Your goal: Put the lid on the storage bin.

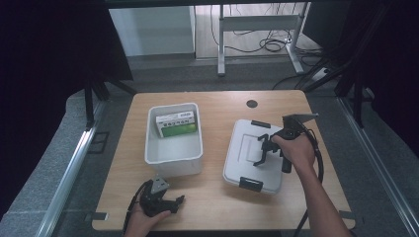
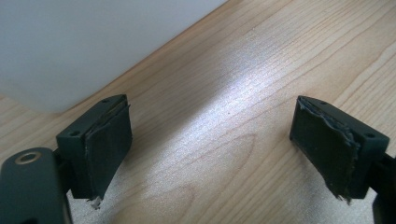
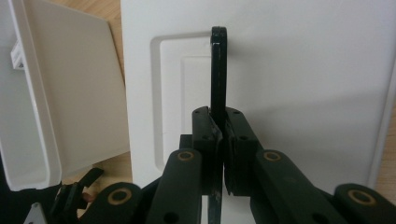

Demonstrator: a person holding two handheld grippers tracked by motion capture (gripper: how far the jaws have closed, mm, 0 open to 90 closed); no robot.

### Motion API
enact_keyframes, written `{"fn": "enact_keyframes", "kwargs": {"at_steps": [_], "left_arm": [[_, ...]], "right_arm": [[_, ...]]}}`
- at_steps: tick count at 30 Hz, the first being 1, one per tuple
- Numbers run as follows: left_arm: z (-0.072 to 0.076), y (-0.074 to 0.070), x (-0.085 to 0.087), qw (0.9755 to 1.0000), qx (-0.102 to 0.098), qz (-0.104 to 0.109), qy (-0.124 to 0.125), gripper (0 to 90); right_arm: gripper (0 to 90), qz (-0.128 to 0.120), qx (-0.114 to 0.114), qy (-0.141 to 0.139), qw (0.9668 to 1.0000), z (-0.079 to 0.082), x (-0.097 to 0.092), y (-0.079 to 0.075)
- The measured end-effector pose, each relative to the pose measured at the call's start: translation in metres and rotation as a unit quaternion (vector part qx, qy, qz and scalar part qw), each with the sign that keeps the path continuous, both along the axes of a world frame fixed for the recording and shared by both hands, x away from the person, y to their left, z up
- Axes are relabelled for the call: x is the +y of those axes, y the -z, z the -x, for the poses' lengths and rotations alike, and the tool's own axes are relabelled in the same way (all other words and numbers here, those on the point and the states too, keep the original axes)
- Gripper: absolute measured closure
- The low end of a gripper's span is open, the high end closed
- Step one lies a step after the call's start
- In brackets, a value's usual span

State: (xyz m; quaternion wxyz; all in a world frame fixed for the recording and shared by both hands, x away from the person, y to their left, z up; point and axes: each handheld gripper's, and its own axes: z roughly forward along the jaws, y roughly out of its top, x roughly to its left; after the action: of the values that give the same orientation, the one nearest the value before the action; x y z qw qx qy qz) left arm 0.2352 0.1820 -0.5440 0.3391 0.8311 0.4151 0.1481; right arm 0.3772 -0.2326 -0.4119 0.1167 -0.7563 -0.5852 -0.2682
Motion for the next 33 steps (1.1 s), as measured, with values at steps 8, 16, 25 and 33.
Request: {"fn": "enact_keyframes", "kwargs": {"at_steps": [8, 16, 25, 33], "left_arm": [[0.000, 0.000, 0.000, 1.0000, 0.000, -0.001, 0.001, 12.8], [0.000, 0.000, 0.000, 1.0000, 0.000, -0.001, 0.001, 12.8], [0.000, 0.000, 0.000, 1.0000, 0.000, -0.002, 0.003, 12.8], [0.000, 0.000, 0.000, 1.0000, 0.000, -0.002, 0.003, 12.8]], "right_arm": [[84.5, -0.005, -0.013, -0.009, 0.9999, 0.000, 0.003, -0.011], [84.5, -0.004, -0.029, -0.019, 0.9994, 0.001, 0.007, -0.027], [84.4, -0.006, -0.042, -0.032, 0.9986, 0.000, 0.016, -0.041], [84.4, -0.015, -0.054, -0.046, 0.9974, -0.001, 0.027, -0.054]]}}
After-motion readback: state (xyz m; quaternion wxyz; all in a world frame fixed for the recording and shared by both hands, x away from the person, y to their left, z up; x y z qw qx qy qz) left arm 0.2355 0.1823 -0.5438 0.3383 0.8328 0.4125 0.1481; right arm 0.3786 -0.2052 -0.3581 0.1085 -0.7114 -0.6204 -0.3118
